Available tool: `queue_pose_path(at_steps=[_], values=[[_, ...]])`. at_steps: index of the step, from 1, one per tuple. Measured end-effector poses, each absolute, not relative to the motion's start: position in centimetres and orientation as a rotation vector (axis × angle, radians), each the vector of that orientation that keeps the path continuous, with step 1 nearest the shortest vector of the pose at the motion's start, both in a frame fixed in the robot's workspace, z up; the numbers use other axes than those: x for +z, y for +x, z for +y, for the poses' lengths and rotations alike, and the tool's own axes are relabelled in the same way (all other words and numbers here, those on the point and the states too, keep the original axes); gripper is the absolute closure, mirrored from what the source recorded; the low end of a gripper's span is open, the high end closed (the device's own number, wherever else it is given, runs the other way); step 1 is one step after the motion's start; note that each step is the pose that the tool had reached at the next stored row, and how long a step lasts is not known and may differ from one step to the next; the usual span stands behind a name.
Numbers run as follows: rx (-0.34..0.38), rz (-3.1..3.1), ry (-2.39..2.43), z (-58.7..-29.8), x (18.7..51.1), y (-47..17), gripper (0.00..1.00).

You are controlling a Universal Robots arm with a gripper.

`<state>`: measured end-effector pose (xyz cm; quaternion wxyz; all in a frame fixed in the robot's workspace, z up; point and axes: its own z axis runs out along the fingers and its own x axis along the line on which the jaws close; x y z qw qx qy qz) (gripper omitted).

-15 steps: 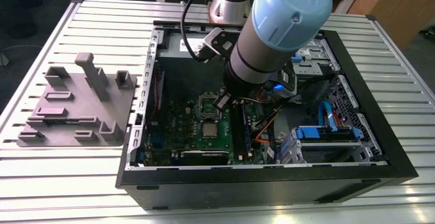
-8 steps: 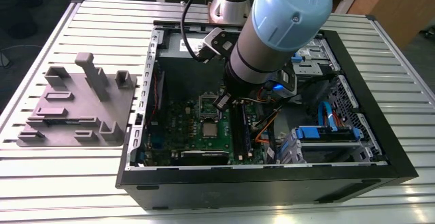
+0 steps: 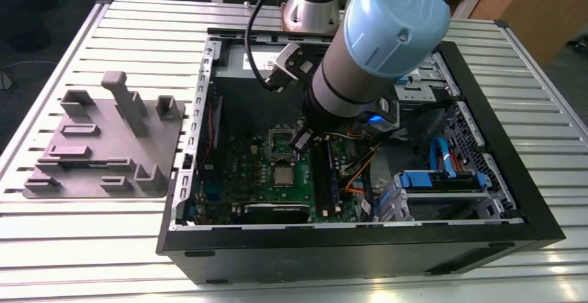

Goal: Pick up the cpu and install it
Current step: 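Close the cpu cover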

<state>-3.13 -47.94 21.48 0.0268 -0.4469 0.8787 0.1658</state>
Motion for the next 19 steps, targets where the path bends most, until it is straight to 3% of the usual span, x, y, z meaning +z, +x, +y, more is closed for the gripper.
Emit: queue_pose_path(at_steps=[19], values=[[0.517, 2.712, -1.379, -47.80, 21.28, -3.01, 0.90]])
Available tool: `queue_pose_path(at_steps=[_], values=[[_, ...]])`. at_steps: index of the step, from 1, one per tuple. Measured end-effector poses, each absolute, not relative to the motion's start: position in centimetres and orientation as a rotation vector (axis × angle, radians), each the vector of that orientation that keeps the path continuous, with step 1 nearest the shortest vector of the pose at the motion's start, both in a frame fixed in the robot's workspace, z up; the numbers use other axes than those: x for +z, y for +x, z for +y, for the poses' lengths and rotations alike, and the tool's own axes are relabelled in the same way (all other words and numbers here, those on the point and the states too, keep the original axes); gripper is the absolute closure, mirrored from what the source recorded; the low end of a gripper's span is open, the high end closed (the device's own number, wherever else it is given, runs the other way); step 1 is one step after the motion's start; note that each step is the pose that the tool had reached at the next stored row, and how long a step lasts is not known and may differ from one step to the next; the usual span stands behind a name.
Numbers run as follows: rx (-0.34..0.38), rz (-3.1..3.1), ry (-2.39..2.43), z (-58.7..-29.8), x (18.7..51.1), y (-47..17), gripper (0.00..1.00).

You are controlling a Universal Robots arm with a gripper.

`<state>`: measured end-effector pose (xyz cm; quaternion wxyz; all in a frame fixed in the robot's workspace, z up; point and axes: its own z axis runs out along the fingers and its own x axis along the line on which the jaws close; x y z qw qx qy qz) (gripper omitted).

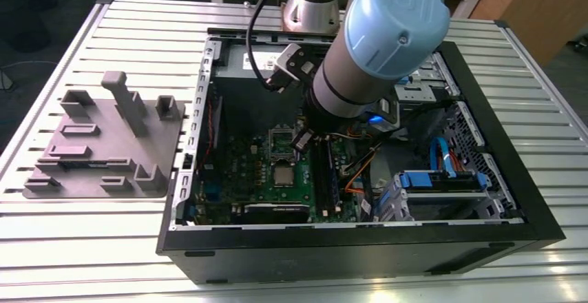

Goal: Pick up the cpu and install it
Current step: 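Close the cpu cover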

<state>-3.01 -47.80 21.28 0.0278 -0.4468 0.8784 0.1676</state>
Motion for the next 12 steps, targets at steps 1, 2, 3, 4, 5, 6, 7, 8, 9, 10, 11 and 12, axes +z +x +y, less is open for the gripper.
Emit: queue_pose_path(at_steps=[1, 2, 3, 4, 5, 6, 7, 8, 9, 10, 11, 12], values=[[0.519, 2.711, -1.379, -47.75, 21.27, -3.01, 0.90], [0.520, 2.710, -1.379, -47.65, 21.25, -3.01, 0.90], [0.521, 2.710, -1.379, -47.54, 21.23, -3.01, 0.90], [0.522, 2.709, -1.378, -47.46, 21.20, -3.00, 0.90], [0.523, 2.709, -1.378, -47.40, 21.16, -2.99, 0.90], [0.525, 2.708, -1.378, -47.39, 21.13, -2.99, 0.90], [0.526, 2.708, -1.378, -47.38, 21.11, -3.00, 0.90], [0.526, 2.707, -1.378, -47.35, 21.08, -3.00, 0.90], [0.527, 2.707, -1.378, -47.32, 21.05, -2.99, 0.90], [0.527, 2.707, -1.378, -47.29, 21.01, -2.99, 0.90], [0.529, 2.706, -1.377, -47.26, 20.98, -2.99, 0.90], [0.531, 2.705, -1.377, -47.24, 20.93, -2.99, 0.90]])
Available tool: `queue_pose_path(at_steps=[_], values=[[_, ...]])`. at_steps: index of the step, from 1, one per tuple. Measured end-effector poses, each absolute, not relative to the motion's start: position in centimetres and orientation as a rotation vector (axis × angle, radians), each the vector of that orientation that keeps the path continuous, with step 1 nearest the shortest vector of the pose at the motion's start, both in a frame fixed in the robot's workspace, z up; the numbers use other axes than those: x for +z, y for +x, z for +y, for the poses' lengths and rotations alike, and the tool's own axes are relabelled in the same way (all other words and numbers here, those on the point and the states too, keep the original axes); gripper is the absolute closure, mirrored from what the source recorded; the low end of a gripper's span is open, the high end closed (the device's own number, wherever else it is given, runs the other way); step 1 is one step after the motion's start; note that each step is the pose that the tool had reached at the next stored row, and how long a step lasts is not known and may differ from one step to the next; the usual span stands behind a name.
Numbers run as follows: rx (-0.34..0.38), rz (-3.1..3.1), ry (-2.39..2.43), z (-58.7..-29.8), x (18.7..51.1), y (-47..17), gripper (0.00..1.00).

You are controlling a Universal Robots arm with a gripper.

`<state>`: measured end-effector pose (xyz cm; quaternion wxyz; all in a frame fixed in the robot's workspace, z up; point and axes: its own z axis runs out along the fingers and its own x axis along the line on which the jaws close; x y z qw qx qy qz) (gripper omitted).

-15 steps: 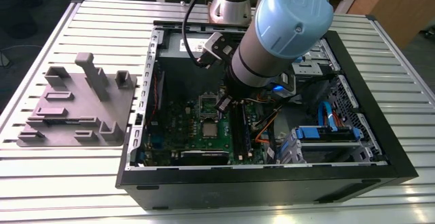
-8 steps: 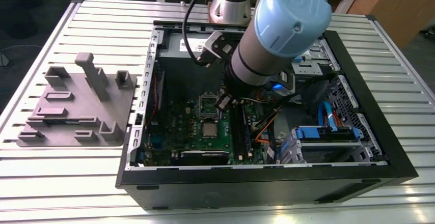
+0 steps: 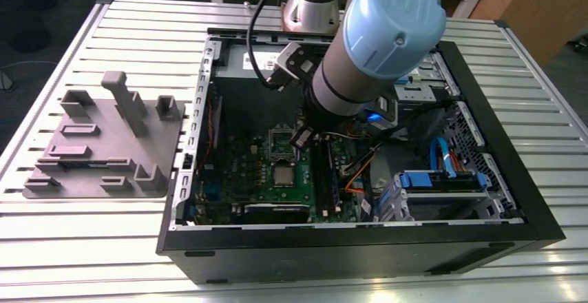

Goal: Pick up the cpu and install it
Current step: 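Close the cpu cover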

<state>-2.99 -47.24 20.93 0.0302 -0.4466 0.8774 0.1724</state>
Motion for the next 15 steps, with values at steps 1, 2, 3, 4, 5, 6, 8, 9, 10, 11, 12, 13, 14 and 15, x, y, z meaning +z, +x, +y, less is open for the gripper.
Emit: queue_pose_path(at_steps=[1, 2, 3, 4, 5, 6, 8, 9, 10, 11, 12, 13, 14, 15], values=[[0.533, 2.704, -1.376, -47.2, 20.9, -3.0, 0.90], [0.535, 2.703, -1.376, -47.1, 20.8, -2.9, 0.90], [0.535, 2.703, -1.376, -47.0, 20.8, -2.9, 0.90], [0.536, 2.703, -1.376, -46.9, 20.8, -2.8, 0.90], [0.536, 2.703, -1.376, -46.8, 20.7, -2.8, 0.90], [0.536, 2.702, -1.376, -46.7, 20.7, -2.7, 0.90], [0.537, 2.702, -1.376, -46.4, 20.6, -2.6, 0.90], [0.539, 2.701, -1.375, -46.4, 20.5, -2.6, 0.90], [0.541, 2.700, -1.375, -46.4, 20.5, -2.6, 0.90], [0.543, 2.699, -1.375, -46.3, 20.4, -2.6, 0.90], [0.544, 2.698, -1.375, -46.3, 20.3, -2.6, 0.90], [0.546, 2.698, -1.374, -46.3, 20.2, -2.6, 0.90], [0.547, 2.697, -1.374, -46.2, 20.1, -2.6, 0.90], [0.548, 2.696, -1.374, -46.2, 20.1, -2.6, 0.90]])
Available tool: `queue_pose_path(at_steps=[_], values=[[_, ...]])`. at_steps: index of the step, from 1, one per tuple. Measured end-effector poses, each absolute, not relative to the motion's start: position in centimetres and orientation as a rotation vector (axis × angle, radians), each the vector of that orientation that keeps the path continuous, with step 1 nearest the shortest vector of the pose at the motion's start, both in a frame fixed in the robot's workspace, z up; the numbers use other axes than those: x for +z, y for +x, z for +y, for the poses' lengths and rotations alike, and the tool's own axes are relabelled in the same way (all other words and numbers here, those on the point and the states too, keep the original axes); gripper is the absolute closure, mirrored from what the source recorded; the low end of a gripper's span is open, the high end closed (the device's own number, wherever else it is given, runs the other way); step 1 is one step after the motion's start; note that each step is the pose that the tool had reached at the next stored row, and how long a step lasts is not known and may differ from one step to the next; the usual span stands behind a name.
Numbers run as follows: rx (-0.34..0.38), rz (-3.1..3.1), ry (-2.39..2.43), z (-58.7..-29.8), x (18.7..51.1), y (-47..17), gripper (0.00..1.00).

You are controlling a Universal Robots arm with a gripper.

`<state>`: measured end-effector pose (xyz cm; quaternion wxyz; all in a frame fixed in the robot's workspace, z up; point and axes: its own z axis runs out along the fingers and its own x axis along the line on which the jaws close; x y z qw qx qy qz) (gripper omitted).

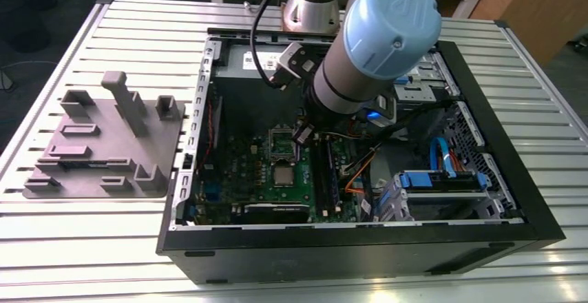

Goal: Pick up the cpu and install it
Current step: 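Close the cpu cover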

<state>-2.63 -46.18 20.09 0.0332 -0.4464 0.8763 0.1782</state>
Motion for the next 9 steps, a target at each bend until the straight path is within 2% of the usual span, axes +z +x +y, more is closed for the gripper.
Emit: queue_pose_path(at_steps=[9], values=[[0.568, 2.686, -1.370, -45.89, 19.42, -2.64, 0.90]])
